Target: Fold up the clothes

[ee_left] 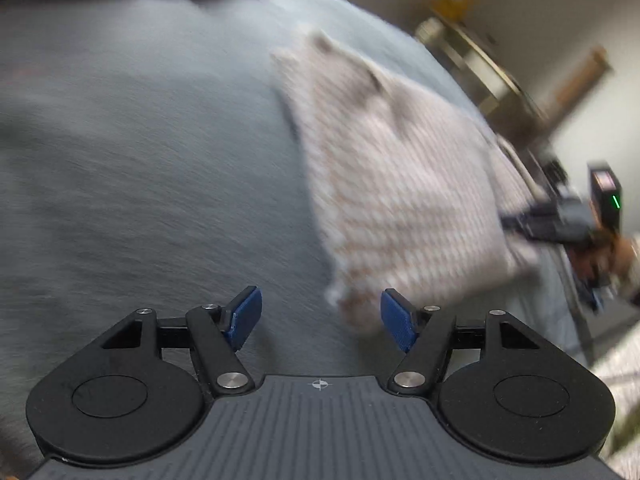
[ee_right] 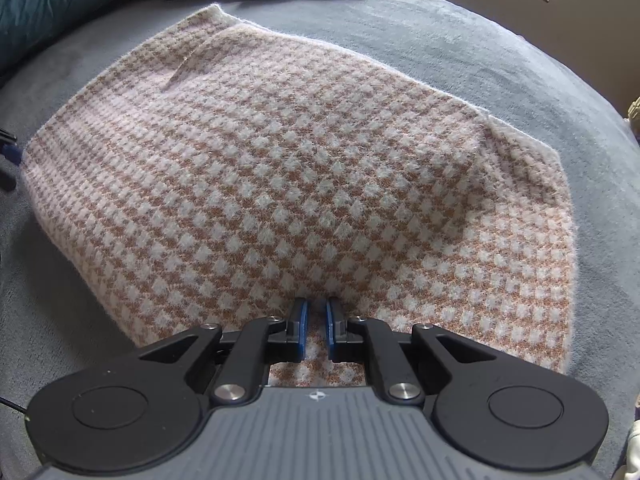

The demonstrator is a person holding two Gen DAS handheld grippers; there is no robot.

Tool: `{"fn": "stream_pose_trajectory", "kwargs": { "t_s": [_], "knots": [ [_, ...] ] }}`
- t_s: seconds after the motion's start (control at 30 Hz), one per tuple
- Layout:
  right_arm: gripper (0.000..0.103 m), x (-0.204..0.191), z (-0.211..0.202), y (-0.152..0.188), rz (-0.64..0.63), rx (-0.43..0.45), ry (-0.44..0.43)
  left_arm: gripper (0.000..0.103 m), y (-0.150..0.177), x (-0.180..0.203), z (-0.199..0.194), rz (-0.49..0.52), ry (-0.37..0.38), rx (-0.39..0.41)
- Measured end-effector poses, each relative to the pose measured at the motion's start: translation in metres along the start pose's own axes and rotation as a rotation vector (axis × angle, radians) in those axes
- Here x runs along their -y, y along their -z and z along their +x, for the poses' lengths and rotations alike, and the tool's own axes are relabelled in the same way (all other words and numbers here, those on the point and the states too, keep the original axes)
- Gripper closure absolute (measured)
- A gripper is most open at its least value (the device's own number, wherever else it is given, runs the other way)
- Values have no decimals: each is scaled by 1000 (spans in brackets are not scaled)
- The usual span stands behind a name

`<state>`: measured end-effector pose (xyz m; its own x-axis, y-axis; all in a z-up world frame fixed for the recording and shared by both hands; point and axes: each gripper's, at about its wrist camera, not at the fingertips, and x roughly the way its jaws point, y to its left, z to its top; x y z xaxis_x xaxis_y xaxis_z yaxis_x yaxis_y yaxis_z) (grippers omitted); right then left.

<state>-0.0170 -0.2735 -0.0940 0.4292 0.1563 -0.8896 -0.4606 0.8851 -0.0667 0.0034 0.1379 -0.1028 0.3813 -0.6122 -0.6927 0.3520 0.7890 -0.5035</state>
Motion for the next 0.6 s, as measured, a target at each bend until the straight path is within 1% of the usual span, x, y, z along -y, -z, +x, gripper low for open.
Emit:
{"fn": "stream_pose_trajectory", "kwargs": {
  "t_s": [0.03, 0.1, 0.13, 0.2, 0.27, 0.3, 0.4, 0.47, 0.6],
  "knots": [
    [93, -1, 0, 1, 1, 2, 0, 37, -2, -3, -9, -31, -30, 49],
    [93, -2, 0, 3, 5, 4, 0, 36, -13, 0, -20, -82, -40, 160],
    [93, -3, 0, 3, 8, 6, 0, 36, -19, 4, -23, -99, -40, 208],
    [93, -1, 1, 4, 22, 10, -2, 36, -32, 16, -17, -97, 0, 260],
    [93, -1, 1, 4, 32, 16, -2, 36, -45, 36, 0, -44, 44, 273],
    [93, -1, 1, 4, 32, 17, -1, 36, -52, 46, 12, -19, 46, 267],
    [93, -3, -4, 1, 13, 26, 18, 36, -67, 67, 55, 27, 24, 225],
    [93, -3, -10, -2, 0, 44, 42, 36, -75, 77, 75, 72, -10, 206],
    [93, 9, -26, -11, -8, 127, 99, 36, -87, 91, 94, 169, -72, 212]
  ]
}}
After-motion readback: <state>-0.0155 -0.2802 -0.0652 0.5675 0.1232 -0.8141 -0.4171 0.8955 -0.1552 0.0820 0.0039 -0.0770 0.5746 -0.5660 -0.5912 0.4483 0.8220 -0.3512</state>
